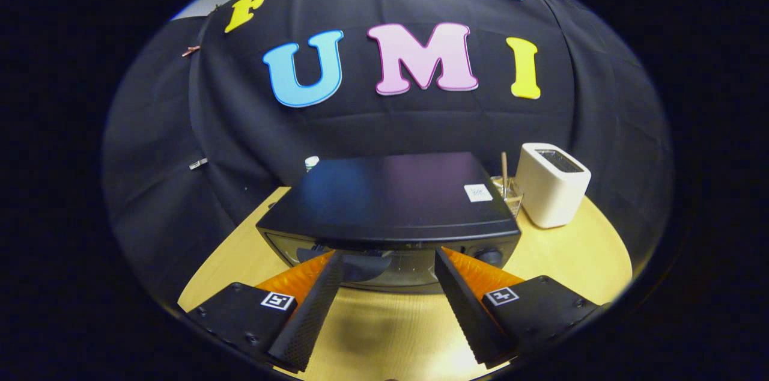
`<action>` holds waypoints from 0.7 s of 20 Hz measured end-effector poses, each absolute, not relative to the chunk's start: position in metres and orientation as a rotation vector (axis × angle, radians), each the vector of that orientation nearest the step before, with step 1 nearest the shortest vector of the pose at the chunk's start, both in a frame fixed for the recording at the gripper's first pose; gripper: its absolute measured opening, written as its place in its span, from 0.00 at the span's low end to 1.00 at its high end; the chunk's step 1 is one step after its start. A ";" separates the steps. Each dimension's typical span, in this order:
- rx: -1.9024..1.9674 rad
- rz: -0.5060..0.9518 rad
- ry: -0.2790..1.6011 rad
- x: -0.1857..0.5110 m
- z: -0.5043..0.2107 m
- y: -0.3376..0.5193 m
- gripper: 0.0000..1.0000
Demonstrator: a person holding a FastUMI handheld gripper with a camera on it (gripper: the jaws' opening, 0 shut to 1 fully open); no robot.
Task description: Open the toaster oven, put the food inside, and close the toaster oven door.
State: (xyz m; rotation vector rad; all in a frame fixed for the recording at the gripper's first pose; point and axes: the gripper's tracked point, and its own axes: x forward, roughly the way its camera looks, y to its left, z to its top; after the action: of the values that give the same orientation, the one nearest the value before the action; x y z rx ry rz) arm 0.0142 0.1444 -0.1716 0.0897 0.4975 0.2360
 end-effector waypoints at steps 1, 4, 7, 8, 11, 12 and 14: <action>0.079 0.244 0.477 0.012 -0.160 0.136 0.99; 0.064 0.248 0.371 0.012 -0.112 0.110 0.99; 0.047 0.218 0.266 0.014 -0.069 0.078 0.98; 0.049 0.192 0.250 0.011 -0.062 0.064 0.98; 0.068 0.120 0.210 0.001 -0.045 0.026 0.98; 0.066 0.098 0.192 -0.005 -0.038 0.013 0.99; 0.046 0.067 0.155 -0.017 -0.028 -0.009 0.98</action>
State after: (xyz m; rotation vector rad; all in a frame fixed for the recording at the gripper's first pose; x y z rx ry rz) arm -0.0166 -0.0088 -0.0278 0.0464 0.1551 0.0668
